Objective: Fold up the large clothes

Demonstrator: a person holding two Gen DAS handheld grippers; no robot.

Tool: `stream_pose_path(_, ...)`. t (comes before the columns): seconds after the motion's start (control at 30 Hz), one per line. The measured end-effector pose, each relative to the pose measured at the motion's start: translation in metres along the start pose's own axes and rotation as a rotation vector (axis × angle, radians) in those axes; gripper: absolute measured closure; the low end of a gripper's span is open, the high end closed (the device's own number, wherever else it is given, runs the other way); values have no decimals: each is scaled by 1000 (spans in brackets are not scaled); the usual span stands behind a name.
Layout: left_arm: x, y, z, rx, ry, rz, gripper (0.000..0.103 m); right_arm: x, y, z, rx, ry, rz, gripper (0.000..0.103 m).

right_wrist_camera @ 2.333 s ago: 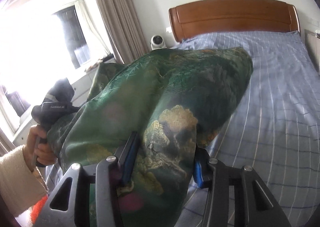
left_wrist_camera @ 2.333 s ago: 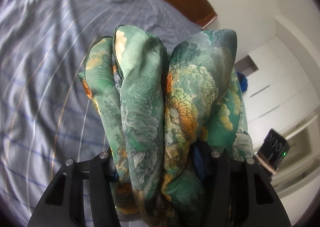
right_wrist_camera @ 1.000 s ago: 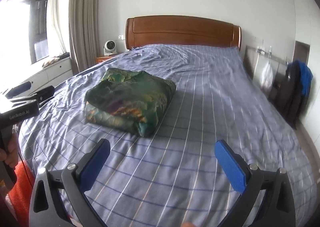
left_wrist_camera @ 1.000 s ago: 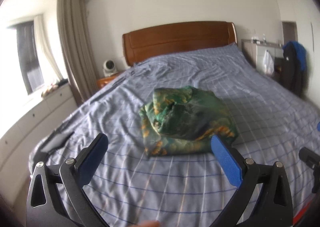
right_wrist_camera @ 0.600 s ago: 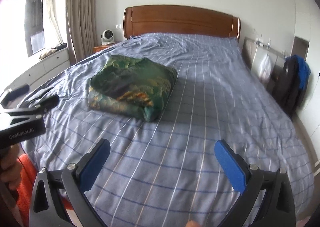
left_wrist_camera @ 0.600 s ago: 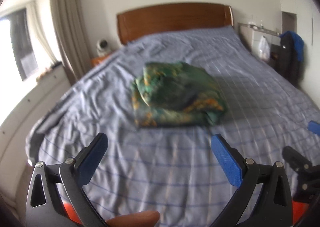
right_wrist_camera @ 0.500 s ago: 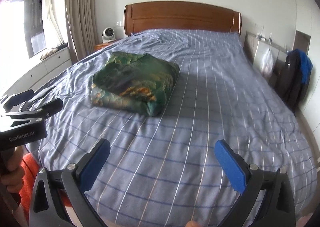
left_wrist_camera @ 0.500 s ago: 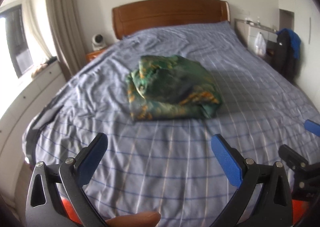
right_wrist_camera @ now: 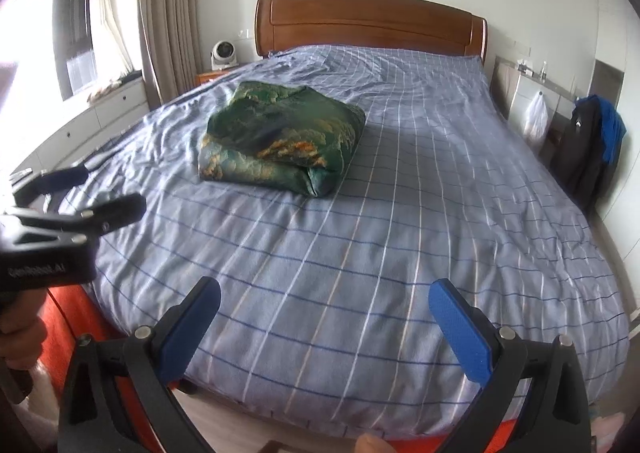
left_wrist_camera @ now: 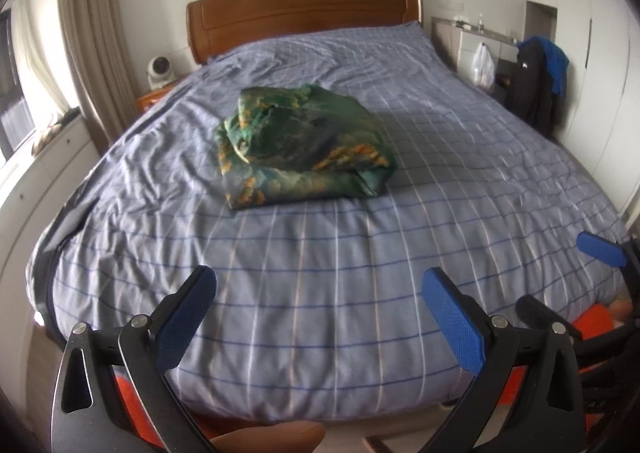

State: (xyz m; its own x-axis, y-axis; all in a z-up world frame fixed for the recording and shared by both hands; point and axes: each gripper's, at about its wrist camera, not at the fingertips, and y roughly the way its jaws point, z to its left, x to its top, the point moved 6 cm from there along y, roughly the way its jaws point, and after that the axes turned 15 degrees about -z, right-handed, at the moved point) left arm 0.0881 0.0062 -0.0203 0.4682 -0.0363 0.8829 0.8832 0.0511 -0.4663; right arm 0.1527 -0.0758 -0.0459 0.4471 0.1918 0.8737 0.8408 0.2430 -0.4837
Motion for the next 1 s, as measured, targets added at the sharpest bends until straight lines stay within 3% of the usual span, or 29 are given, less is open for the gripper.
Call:
stream_pose_path(0.2,-6,5,-1,40,57,20,0,-4,2,-4,5,14,14,0)
stream_pose_path(0.33,-2,6,5,53,40,22,0,-1,3,-7,-41,9,26,0)
stream_pose_path(0.63,12,0,12,86,19,5,0,22,0,-6,-10,40,-5,0)
stream_pose_path(1.0,6,3,29,114,-28,19,0,37,4,7,7,19,-1,0)
